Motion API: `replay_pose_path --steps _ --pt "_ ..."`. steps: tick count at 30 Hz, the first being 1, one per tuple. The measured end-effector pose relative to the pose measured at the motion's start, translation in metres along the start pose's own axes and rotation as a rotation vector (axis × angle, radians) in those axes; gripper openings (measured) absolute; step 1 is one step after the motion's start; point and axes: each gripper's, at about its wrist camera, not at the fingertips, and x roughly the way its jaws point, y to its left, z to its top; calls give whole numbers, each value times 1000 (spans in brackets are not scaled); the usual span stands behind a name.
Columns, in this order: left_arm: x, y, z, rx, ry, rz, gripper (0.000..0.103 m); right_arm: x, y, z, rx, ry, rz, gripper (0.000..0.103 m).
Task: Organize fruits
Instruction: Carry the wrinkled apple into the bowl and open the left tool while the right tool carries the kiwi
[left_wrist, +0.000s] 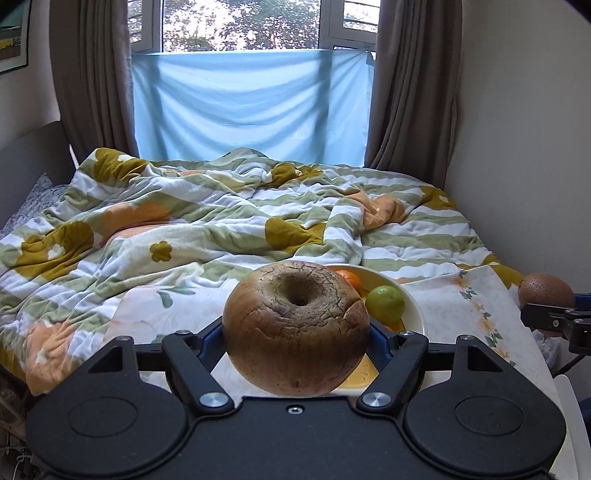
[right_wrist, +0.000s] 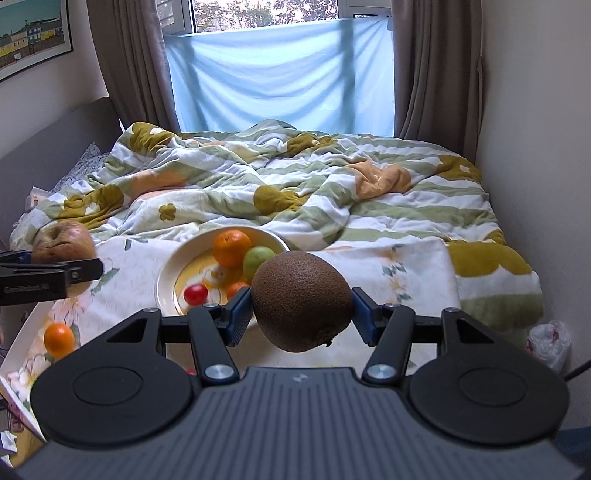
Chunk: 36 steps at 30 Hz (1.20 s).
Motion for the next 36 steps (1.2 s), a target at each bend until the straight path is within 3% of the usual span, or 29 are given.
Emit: replay_pose_path --steps 10,21,26,36 --pt "73 9 21 57 62 -54 78 49 15 26 32 23 -3 72" --pt "145 8 18 112 158 -117 78 93 23 38 67 59 -37 72" --pt "163 6 13 125 199 -136 78 105 21 40 80 75 -55 72" --pt "167 -4 8 219 173 -117 78 115 20 40 93 98 -82 72"
